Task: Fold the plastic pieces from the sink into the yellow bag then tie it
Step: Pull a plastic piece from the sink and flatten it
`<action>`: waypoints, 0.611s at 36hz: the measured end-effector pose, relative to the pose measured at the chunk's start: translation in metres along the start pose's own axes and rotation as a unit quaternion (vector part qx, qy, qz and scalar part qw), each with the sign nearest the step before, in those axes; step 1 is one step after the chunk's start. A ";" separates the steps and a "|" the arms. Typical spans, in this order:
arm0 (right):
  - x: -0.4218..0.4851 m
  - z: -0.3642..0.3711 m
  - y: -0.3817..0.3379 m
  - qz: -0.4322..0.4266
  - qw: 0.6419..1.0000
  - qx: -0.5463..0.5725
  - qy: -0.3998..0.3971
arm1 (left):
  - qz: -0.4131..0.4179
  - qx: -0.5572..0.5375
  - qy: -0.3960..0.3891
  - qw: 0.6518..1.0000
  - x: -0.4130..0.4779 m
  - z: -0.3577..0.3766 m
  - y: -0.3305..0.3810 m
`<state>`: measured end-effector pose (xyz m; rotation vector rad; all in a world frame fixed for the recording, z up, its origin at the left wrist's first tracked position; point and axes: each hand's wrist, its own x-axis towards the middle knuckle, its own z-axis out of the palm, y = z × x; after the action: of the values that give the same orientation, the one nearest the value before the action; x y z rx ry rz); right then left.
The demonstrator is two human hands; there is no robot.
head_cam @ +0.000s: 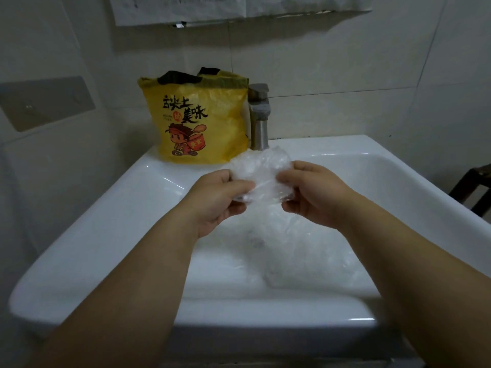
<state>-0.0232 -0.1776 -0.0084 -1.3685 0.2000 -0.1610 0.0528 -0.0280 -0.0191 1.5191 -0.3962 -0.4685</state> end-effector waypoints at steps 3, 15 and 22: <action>0.000 -0.002 0.000 0.011 1.000 -0.012 -0.003 | -0.003 -0.009 -0.015 1.000 -0.003 0.000 0.003; 0.001 -0.008 -0.004 0.046 0.997 0.062 -0.026 | 0.019 -0.081 -0.064 0.995 -0.006 -0.001 0.009; -0.001 -0.007 -0.008 0.003 0.995 0.093 -0.048 | 0.011 -0.149 -0.066 0.987 -0.006 -0.002 0.011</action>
<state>-0.0254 -0.1858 -0.0022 -1.1870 0.1060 -0.1062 0.0487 -0.0234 -0.0075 1.1961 -0.4252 -0.5865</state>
